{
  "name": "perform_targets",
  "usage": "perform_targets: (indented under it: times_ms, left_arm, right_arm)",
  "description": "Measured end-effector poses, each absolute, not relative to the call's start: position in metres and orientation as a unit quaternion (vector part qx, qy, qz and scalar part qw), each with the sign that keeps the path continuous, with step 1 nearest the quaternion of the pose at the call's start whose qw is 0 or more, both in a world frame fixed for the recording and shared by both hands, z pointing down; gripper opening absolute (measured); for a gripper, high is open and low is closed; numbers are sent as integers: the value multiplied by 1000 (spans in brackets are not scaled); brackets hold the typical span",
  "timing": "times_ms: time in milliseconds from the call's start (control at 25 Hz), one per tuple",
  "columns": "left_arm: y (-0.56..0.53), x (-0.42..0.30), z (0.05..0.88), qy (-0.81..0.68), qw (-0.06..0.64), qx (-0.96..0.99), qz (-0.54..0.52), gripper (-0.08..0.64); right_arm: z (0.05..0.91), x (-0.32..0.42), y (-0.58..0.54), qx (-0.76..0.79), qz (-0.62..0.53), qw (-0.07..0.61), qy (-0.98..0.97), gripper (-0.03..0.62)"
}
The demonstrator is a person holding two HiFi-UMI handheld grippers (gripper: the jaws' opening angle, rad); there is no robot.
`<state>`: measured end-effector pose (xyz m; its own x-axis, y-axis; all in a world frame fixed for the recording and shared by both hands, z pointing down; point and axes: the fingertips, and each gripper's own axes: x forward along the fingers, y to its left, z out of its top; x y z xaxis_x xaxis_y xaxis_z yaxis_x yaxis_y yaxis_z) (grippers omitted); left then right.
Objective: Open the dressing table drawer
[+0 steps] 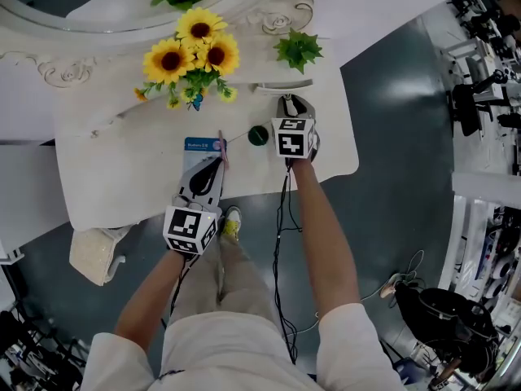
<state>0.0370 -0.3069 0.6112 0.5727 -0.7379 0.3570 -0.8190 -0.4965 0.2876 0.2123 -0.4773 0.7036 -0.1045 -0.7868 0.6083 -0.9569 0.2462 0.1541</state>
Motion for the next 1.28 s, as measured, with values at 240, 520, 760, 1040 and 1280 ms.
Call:
perform_targets:
  times_ms: [240, 520, 760, 1040, 1280]
  left_arm:
    - [-306, 35, 611, -454, 217, 859, 93, 9]
    - [-301, 38, 613, -452, 221, 859, 94, 9]
    - [-301, 39, 610, -449, 216, 862, 93, 9]
    - [-298, 40, 608, -447, 217, 863, 93, 9]
    - [-295, 39, 607, -446, 216, 864, 92, 9]
  right_arm:
    - [704, 213, -474, 598, 145, 301, -728, 103]
    - [704, 212, -469, 597, 149, 301, -728, 103]
    - [706, 213, -464, 599, 154, 299, -727, 103]
    - [704, 213, -458, 599, 153, 300, -727, 103]
    - [705, 214, -454, 600, 155, 301, -725, 103]
